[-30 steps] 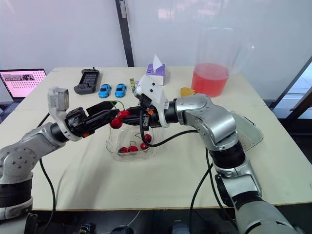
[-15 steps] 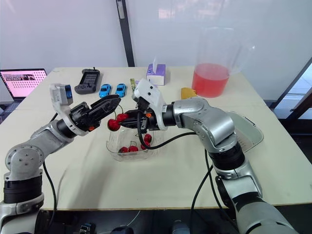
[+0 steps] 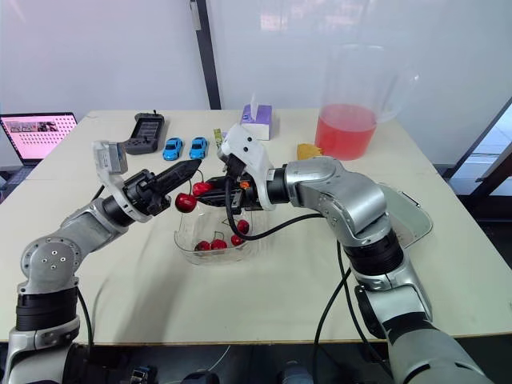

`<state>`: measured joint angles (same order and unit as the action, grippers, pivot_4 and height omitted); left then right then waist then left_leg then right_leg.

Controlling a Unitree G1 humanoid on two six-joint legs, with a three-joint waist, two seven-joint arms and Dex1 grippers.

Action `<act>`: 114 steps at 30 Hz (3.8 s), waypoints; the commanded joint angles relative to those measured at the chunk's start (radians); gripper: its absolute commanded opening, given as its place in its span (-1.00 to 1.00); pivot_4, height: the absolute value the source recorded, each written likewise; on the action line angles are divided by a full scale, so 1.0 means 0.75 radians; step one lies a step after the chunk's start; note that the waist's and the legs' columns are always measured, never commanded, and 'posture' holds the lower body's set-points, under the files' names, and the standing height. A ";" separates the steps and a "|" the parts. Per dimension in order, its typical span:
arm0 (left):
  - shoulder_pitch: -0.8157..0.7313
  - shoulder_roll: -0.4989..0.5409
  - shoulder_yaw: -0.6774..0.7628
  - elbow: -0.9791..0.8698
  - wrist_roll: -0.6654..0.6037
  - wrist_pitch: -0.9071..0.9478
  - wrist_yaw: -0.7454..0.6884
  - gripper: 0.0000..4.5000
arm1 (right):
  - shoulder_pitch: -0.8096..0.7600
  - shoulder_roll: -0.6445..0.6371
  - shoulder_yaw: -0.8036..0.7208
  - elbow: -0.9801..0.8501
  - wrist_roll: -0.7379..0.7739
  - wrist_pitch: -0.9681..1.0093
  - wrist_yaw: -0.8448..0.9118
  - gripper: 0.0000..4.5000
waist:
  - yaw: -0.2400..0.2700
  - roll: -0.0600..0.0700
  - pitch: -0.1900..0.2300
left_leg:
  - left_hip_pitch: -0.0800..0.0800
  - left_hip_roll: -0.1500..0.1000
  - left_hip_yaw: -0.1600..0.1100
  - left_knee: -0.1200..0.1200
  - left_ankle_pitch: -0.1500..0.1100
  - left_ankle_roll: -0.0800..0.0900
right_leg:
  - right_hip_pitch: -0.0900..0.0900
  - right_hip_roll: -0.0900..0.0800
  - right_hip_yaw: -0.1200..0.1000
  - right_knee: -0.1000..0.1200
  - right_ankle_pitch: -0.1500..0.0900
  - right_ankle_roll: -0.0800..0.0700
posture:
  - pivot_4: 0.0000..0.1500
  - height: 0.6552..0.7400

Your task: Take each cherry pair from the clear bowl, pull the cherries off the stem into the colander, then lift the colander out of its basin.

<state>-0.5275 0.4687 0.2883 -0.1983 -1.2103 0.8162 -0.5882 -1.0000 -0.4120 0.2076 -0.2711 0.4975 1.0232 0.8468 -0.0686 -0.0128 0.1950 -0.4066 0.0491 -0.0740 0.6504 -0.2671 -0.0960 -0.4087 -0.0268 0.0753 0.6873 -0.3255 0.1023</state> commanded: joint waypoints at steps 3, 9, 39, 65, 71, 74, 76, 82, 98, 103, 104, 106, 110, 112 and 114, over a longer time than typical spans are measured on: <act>-0.020 -0.002 0.008 -0.044 -0.041 0.008 -0.004 -0.99 | -0.035 0.001 -0.028 -0.020 0.023 -0.006 -0.018 -0.75 | 0.000 0.000 0.000 | 0.000 0.000 0.000 0.000 0.000 0.000 | 0.000 0.000 0.000 0.000 0.000 0.000 | 1.00 1.00; -0.045 0.006 0.005 -0.033 -0.064 0.028 -0.012 -1.00 | -0.003 -0.022 -0.057 -0.053 0.131 0.102 0.015 0.19 | 0.001 0.000 0.000 | 0.000 0.000 0.000 0.000 0.000 0.000 | 0.000 0.000 0.000 0.000 0.000 0.000 | 1.00 1.00; -0.199 0.156 -0.115 0.075 0.013 0.179 -0.360 -1.00 | -0.059 0.073 -0.520 0.139 0.673 0.788 -0.298 0.98 | 0.000 0.000 0.000 | -0.001 0.000 -0.001 -0.002 0.000 0.000 | 0.000 0.001 -0.001 -0.002 0.000 0.000 | 1.00 1.00; -0.210 0.118 -0.079 0.108 0.030 0.140 -0.348 -1.00 | -0.026 0.115 -0.501 0.168 0.879 0.788 -0.475 -0.83 | 0.000 0.000 0.000 | -0.001 0.000 -0.001 -0.002 0.000 0.000 | 0.000 0.001 -0.001 -0.002 0.000 0.000 | 1.00 1.00; -0.228 0.081 -0.046 0.118 -0.004 0.141 -0.320 -1.00 | 0.103 0.020 -0.364 0.053 0.890 0.788 -0.463 -0.83 | 0.000 0.000 0.000 | -0.001 0.000 -0.001 -0.002 0.000 0.000 | 0.000 0.001 -0.001 -0.002 0.000 0.000 | 1.00 1.00; -0.229 0.069 -0.040 0.118 -0.006 0.143 -0.311 -1.00 | 0.105 -0.015 -0.357 0.047 0.891 0.787 -0.450 -0.83 | 0.000 0.000 0.000 | -0.001 0.000 -0.001 -0.001 0.000 0.000 | 0.000 0.001 -0.001 -0.002 0.000 0.000 | 1.00 1.00; -0.225 0.064 -0.039 0.113 -0.004 0.143 -0.309 -1.00 | 0.063 -0.040 -0.390 0.068 0.904 0.780 -0.434 -0.83 | -0.001 0.000 0.000 | -0.001 0.000 -0.001 -0.001 0.000 0.000 | 0.000 0.001 -0.001 -0.002 0.000 0.000 | 1.00 1.00; -0.205 0.063 -0.030 0.095 -0.008 0.147 -0.301 -1.00 | -0.103 -0.351 -0.546 0.105 0.887 0.626 -0.229 -0.83 | 0.019 0.001 0.000 | -0.002 -0.001 -0.001 -0.002 0.000 0.000 | 0.000 0.000 -0.001 -0.004 0.000 0.000 | 1.00 1.00; -0.219 0.060 -0.054 0.127 0.007 0.148 -0.324 -1.00 | 0.520 -1.016 -0.380 0.438 0.025 -0.182 0.035 -0.83 | 0.034 0.000 0.001 | 0.000 0.000 0.002 -0.002 0.000 0.001 | 0.002 0.001 0.002 -0.007 0.000 0.000 | 1.00 1.00; -0.245 0.058 -0.061 0.148 0.015 0.150 -0.335 -1.00 | 0.533 -0.987 -0.373 0.532 -0.033 -0.168 0.034 -0.28 | 0.035 0.000 0.001 | 0.000 -0.001 0.003 -0.001 0.000 0.001 | 0.002 0.000 0.002 -0.007 0.000 0.000 | 1.00 1.00; -0.246 0.058 -0.063 0.147 0.015 0.153 -0.336 -1.00 | 0.519 -0.987 -0.384 0.538 -0.026 -0.153 0.041 -0.08 | 0.035 0.000 0.001 | 0.000 -0.001 0.002 -0.001 0.000 0.001 | 0.002 0.000 0.002 -0.007 0.000 0.000 | 1.00 1.00; -0.243 0.059 -0.065 0.143 0.014 0.157 -0.336 -1.00 | 0.484 -0.986 -0.406 0.544 -0.014 -0.129 0.046 0.33 | 0.035 0.000 0.001 | 0.000 -0.001 0.002 -0.001 0.000 0.001 | 0.002 0.000 0.002 -0.007 0.000 0.000 | 1.00 1.00; -0.238 0.057 -0.063 0.136 0.006 0.160 -0.325 -1.00 | 0.360 -0.979 -0.456 0.560 0.036 -0.058 0.063 0.99 | 0.032 0.002 0.002 | 0.000 -0.001 0.003 -0.001 0.000 0.001 | 0.002 0.001 0.003 -0.006 0.000 0.000 | 1.00 1.00; -0.238 0.057 -0.063 0.136 0.005 0.159 -0.321 -1.00 | 0.298 -0.965 -0.467 0.562 0.064 -0.011 0.074 0.99 | 0.034 0.002 0.002 | 0.000 -0.001 0.002 -0.002 0.000 0.001 | 0.002 0.001 0.002 -0.006 0.000 0.000 | 1.00 1.00; -0.238 0.057 -0.063 0.135 0.003 0.159 -0.321 -1.00 | 0.238 -0.927 -0.510 0.511 0.159 0.058 0.110 0.99 | 0.035 0.001 0.002 | 0.000 -0.001 0.002 -0.002 0.000 0.001 | 0.002 0.001 0.002 -0.007 0.000 0.000 | 1.00 1.00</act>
<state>-0.6923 0.5072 0.2243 -0.0775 -1.1991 0.9356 -0.8252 -0.7904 -1.1148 -0.1298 0.1546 0.5620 1.0344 0.9073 -0.0425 -0.0116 0.1964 -0.4067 0.0486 -0.0724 0.6492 -0.2673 -0.0955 -0.4073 -0.0262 0.0770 0.6822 -0.3256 0.1026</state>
